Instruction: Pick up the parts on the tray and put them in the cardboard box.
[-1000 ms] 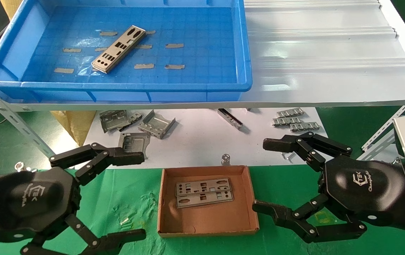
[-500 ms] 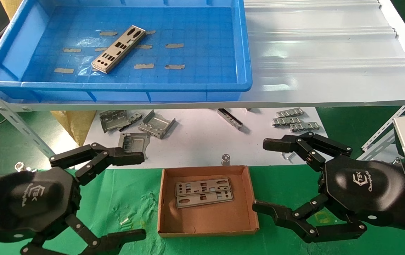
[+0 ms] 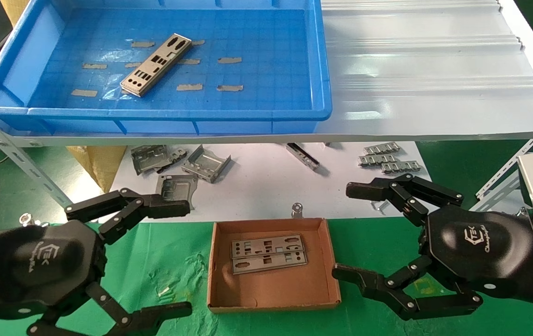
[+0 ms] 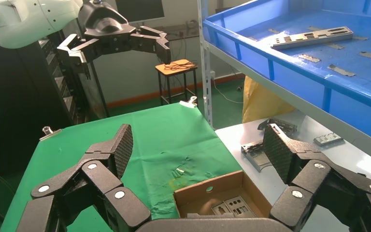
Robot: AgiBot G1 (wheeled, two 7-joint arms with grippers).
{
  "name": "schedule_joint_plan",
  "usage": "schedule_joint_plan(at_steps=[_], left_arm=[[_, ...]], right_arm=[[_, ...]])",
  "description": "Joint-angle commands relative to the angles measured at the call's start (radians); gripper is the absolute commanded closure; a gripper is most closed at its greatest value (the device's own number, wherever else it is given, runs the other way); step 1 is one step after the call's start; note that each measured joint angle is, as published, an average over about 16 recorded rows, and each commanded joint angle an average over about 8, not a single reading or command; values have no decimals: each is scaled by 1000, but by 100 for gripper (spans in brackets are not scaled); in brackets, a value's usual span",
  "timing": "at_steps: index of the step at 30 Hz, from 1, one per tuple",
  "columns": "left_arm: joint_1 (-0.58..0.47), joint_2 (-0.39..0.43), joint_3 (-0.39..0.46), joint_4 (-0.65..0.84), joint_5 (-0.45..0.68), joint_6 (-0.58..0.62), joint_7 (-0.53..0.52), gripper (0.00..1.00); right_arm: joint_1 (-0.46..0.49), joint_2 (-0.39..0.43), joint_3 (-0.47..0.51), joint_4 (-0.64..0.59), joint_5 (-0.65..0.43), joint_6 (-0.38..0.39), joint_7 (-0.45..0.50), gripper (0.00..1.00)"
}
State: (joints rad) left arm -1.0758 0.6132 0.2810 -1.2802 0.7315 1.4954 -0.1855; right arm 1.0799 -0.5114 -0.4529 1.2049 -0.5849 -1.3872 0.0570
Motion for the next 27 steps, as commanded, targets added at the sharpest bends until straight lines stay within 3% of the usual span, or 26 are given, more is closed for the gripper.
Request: schedule_joint_plan(at_steps=[1,27], left_arm=[[0,0,0,0,0,0,0,0],[0,0,0,0,0,0,0,0]], right_arm=[[0,0,0,0,0,0,0,0],[0,0,0,0,0,0,0,0]])
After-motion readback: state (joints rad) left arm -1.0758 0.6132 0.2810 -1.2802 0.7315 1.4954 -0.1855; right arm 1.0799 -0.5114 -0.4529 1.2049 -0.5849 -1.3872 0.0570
